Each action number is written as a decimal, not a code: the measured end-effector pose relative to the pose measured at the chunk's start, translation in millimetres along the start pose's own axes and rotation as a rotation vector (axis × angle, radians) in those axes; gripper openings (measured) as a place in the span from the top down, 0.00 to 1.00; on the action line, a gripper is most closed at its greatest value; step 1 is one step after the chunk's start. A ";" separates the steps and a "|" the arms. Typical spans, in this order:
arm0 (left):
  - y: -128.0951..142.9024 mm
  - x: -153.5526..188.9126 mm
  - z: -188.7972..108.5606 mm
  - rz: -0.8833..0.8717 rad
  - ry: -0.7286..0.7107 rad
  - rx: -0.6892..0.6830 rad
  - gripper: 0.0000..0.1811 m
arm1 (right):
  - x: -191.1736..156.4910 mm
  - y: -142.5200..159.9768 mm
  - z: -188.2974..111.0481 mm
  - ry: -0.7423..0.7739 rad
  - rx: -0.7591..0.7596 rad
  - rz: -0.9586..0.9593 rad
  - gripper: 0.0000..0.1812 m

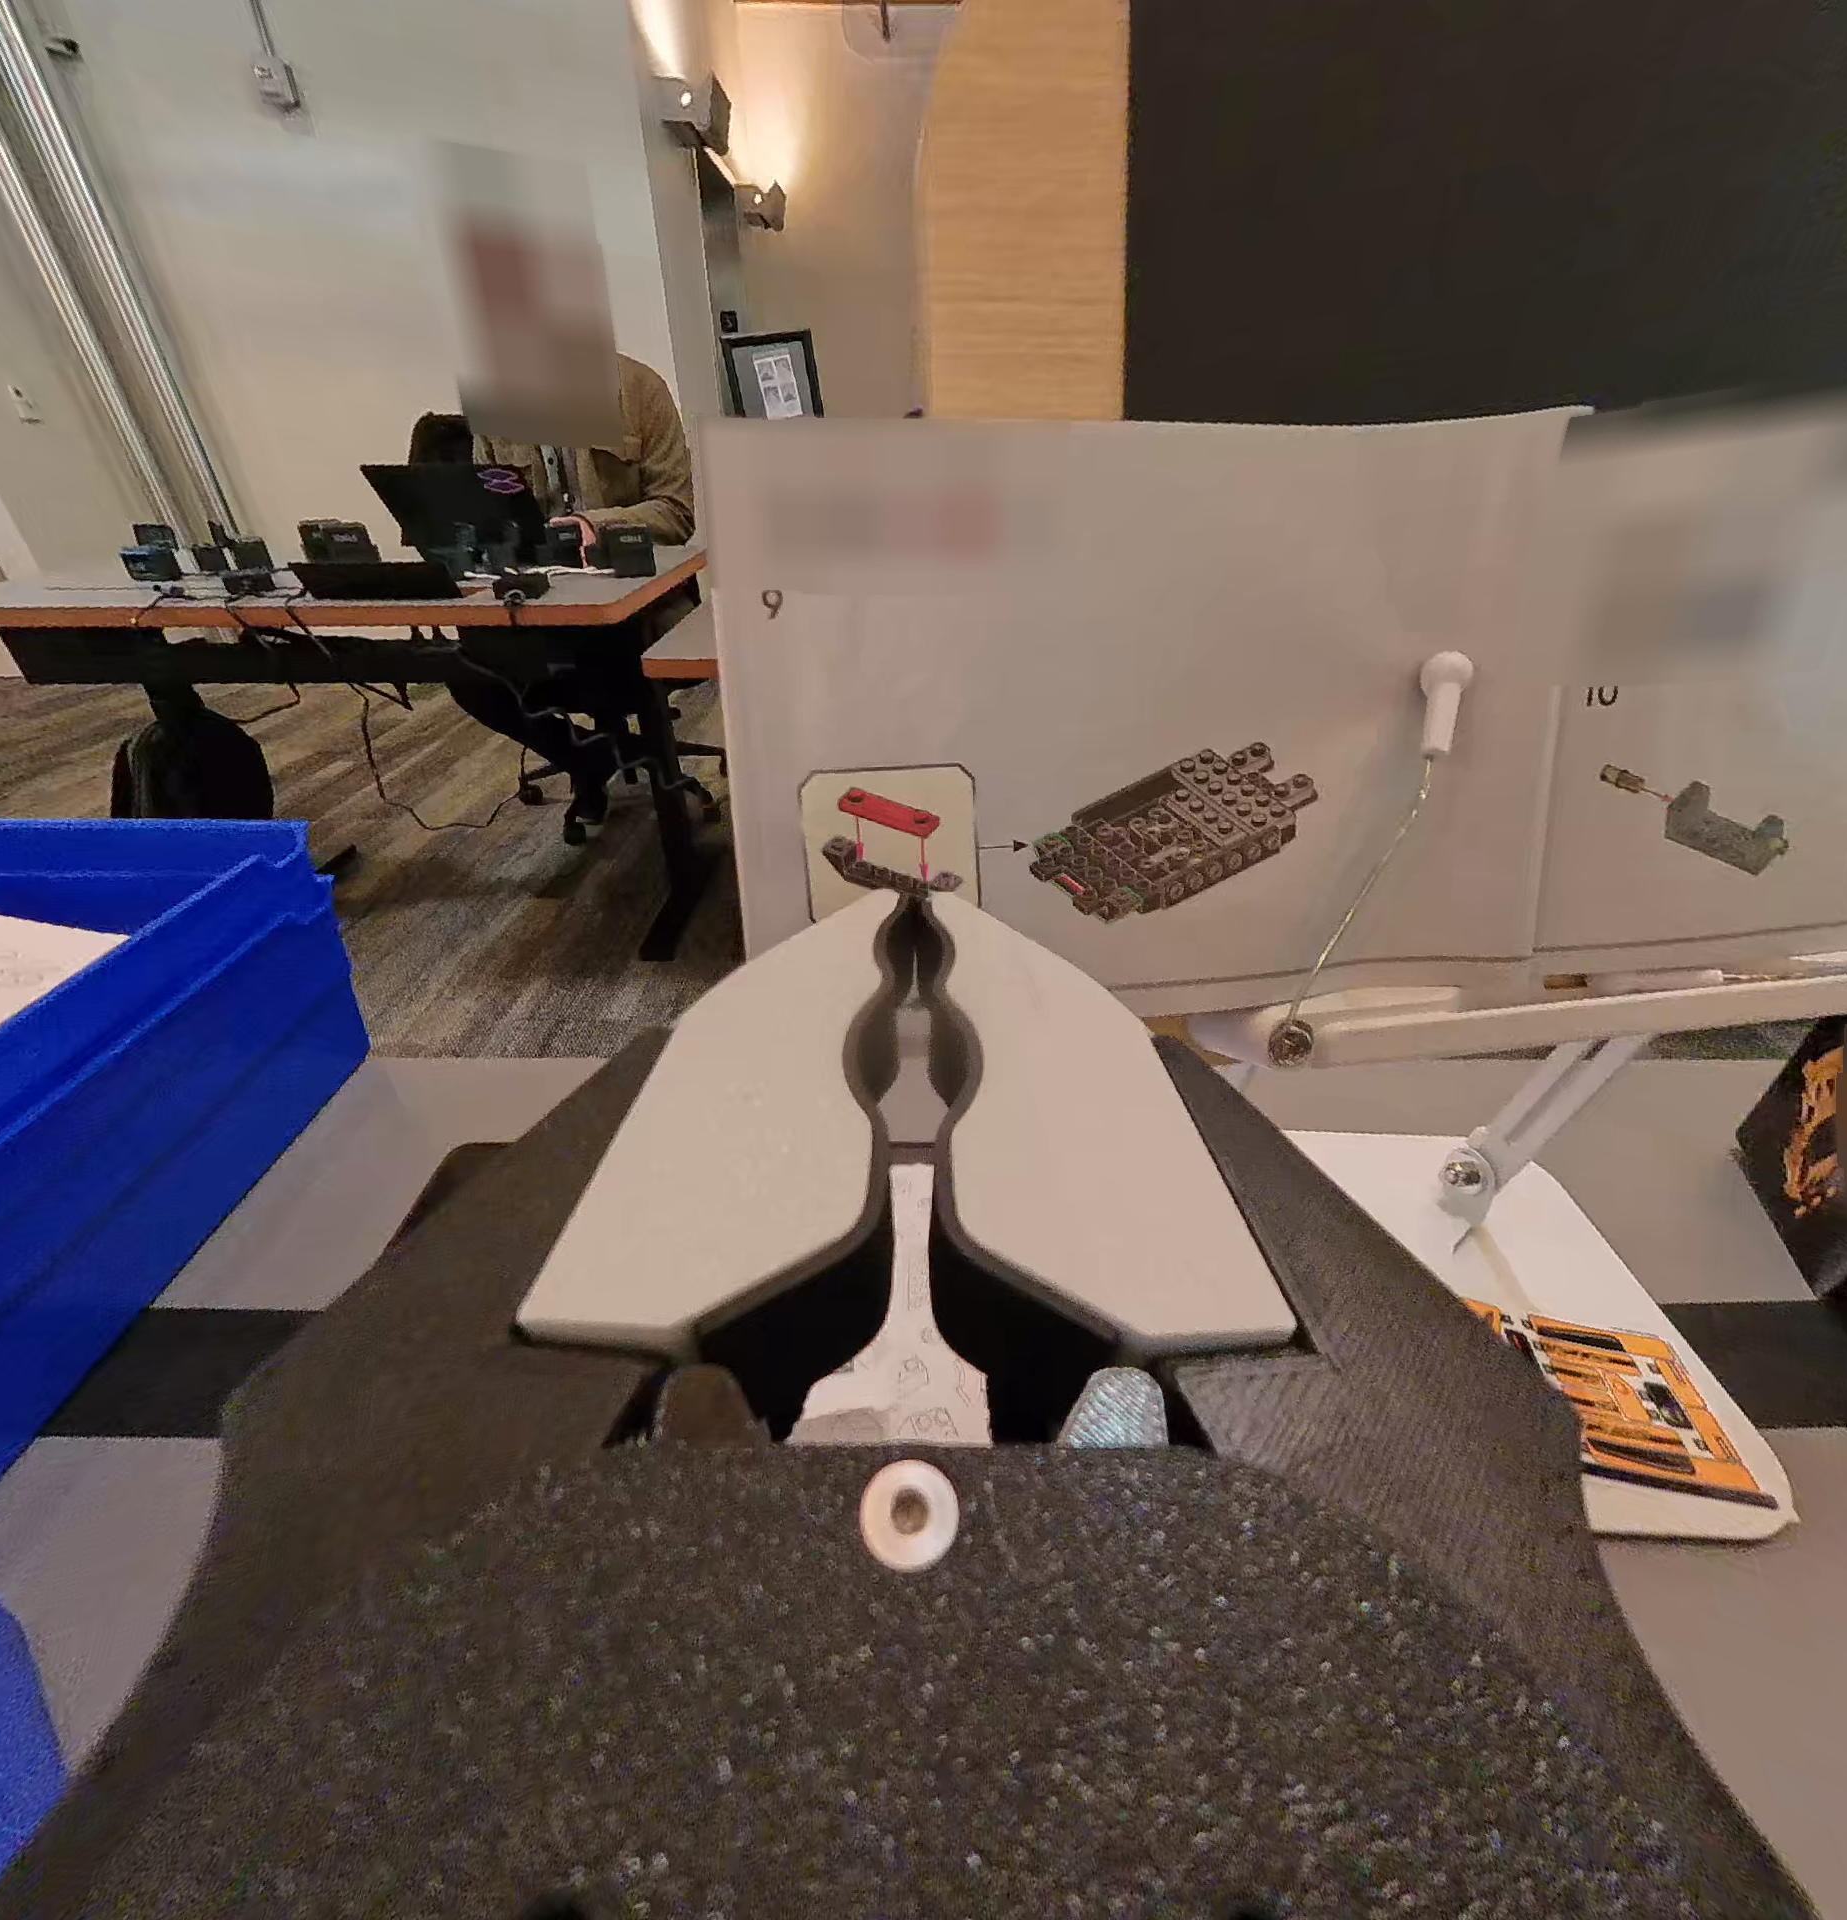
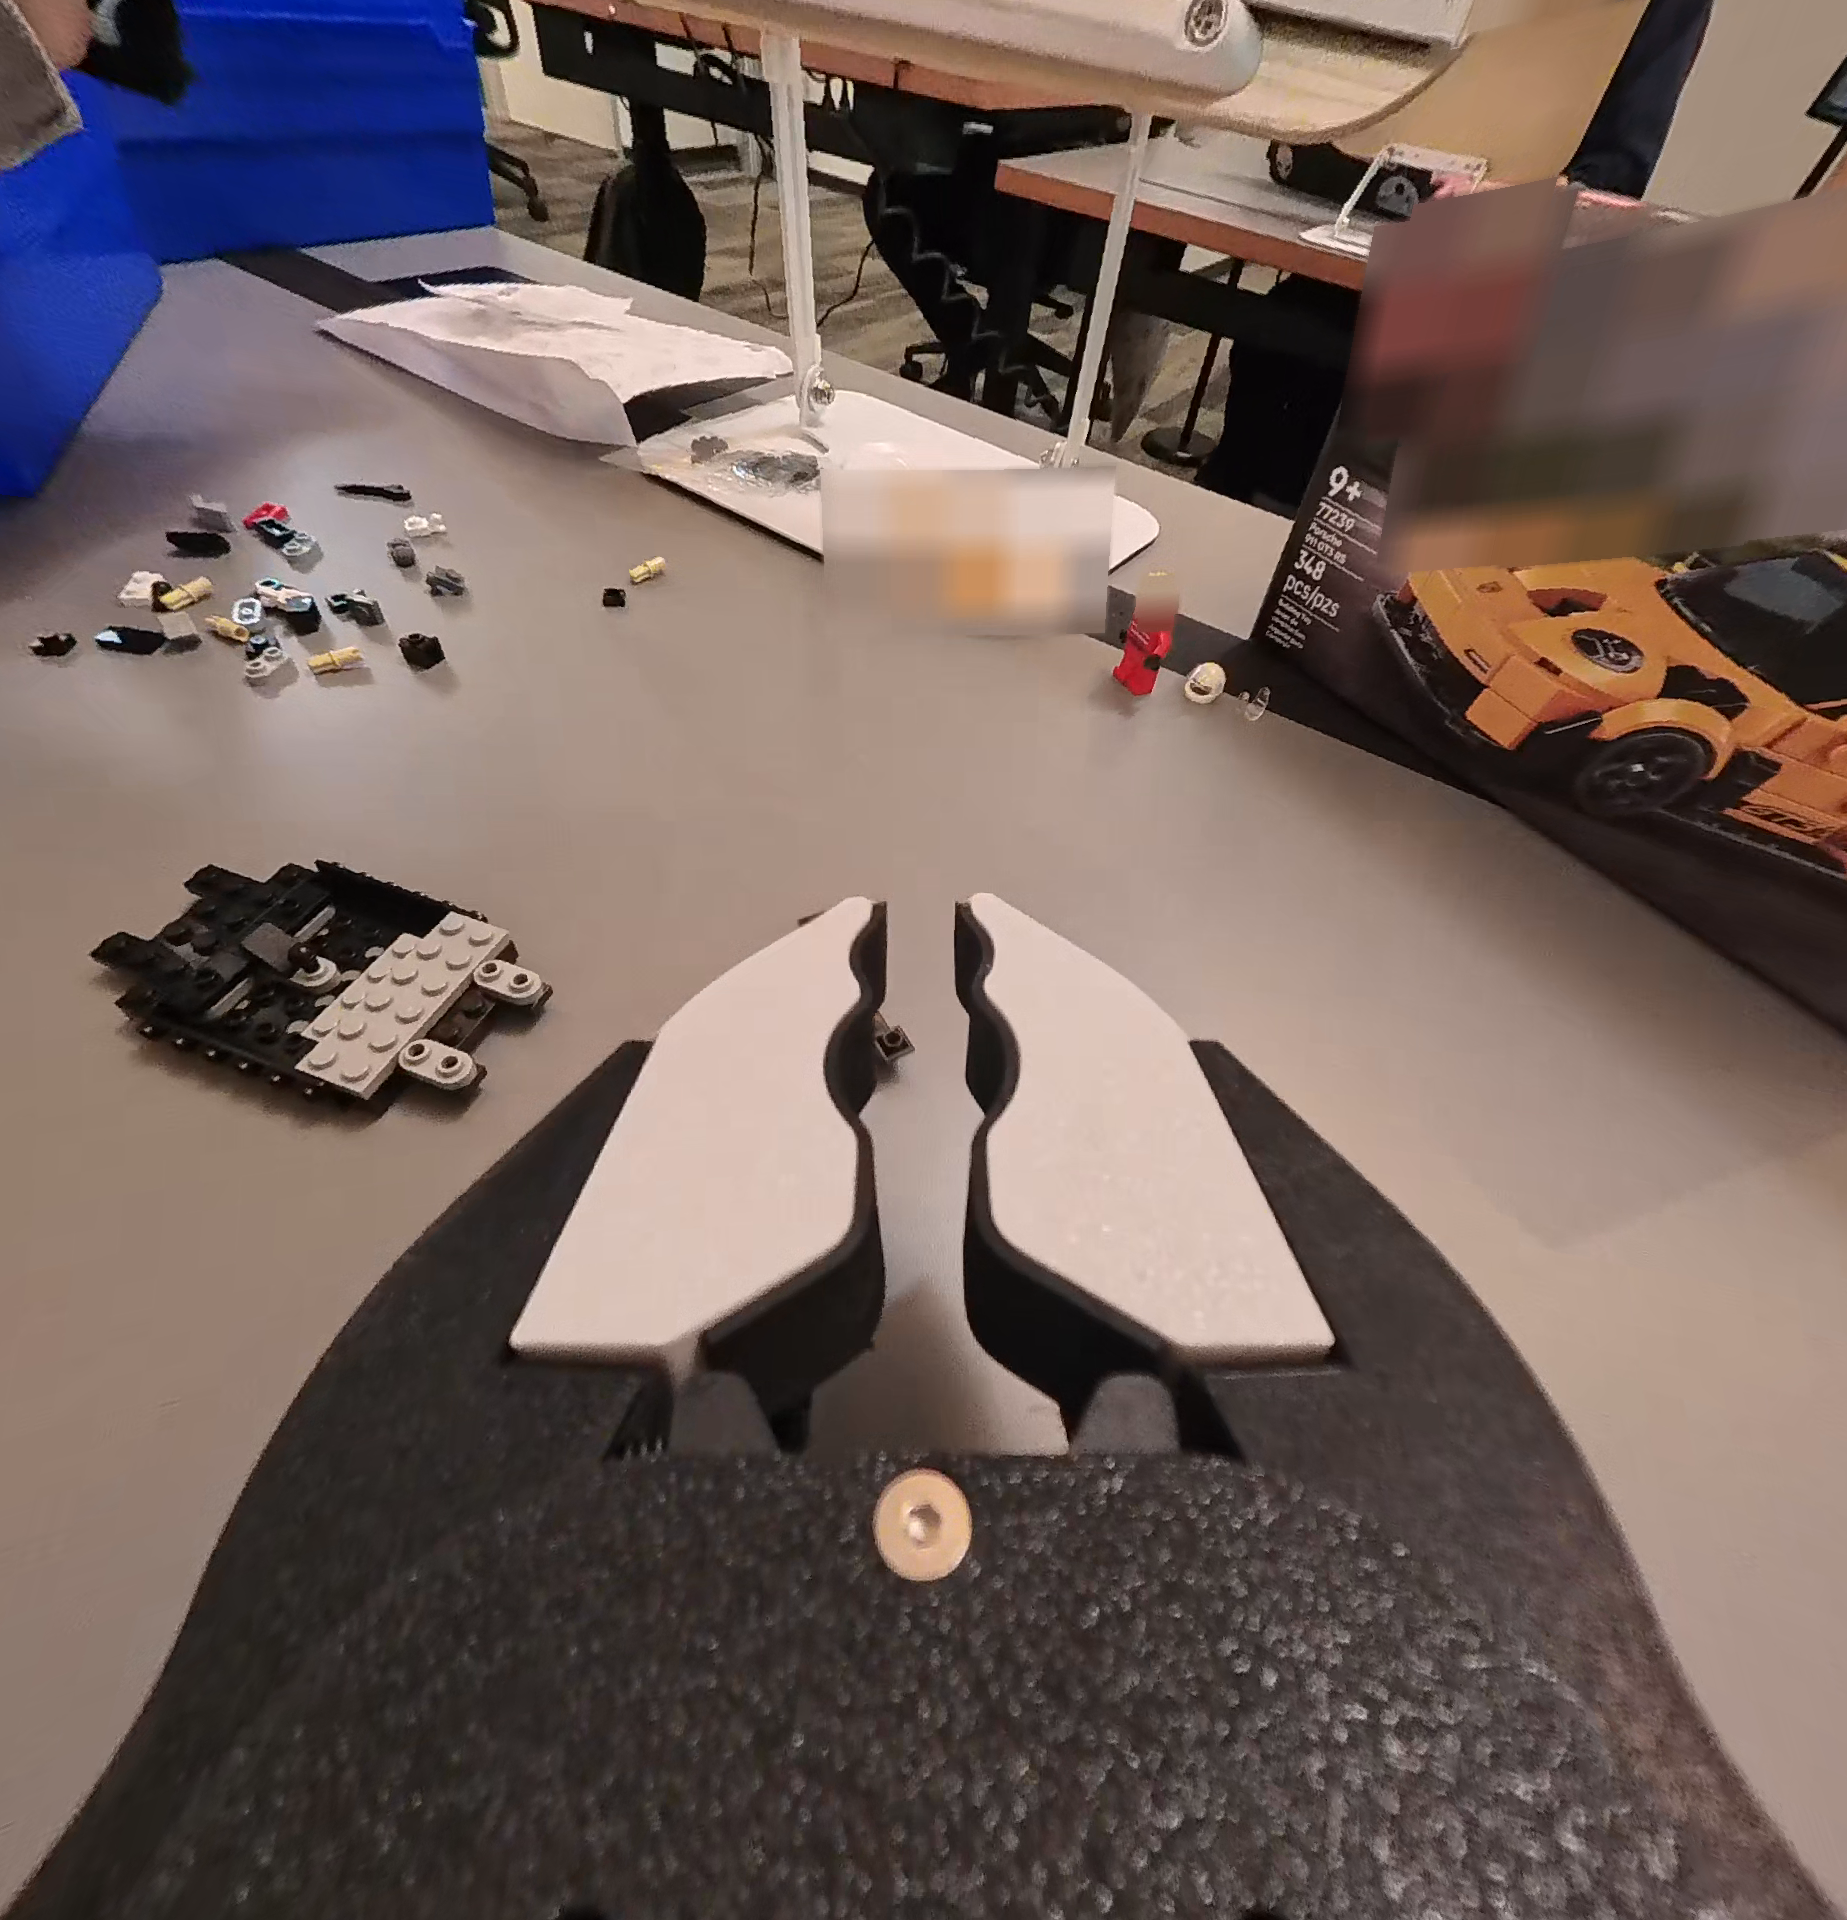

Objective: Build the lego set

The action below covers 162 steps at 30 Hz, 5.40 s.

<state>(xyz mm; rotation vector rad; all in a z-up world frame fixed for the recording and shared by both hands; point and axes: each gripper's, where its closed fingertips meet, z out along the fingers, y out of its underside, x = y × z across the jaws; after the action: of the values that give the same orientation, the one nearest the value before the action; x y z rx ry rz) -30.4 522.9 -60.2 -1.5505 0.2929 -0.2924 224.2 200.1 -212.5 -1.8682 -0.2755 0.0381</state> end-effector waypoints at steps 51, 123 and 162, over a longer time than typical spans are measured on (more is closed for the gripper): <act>35.6 37.0 25.5 0.037 0.109 -0.036 1.00 | -5.3 5.8 3.9 -0.019 -0.025 -0.066 0.94; 27.3 65.1 17.4 0.079 0.212 -0.051 1.00 | 1.5 8.5 3.0 0.007 -0.036 -0.064 0.95; 173.8 192.4 -276.6 0.299 0.948 -0.452 1.00 | -32.2 40.2 0.5 -0.185 -0.278 -0.118 0.91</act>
<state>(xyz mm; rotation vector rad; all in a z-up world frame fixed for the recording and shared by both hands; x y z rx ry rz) 48.0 195.3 -234.2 -1.6805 1.3947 -0.7529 199.7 182.4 -254.2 -2.1237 -0.5415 0.0969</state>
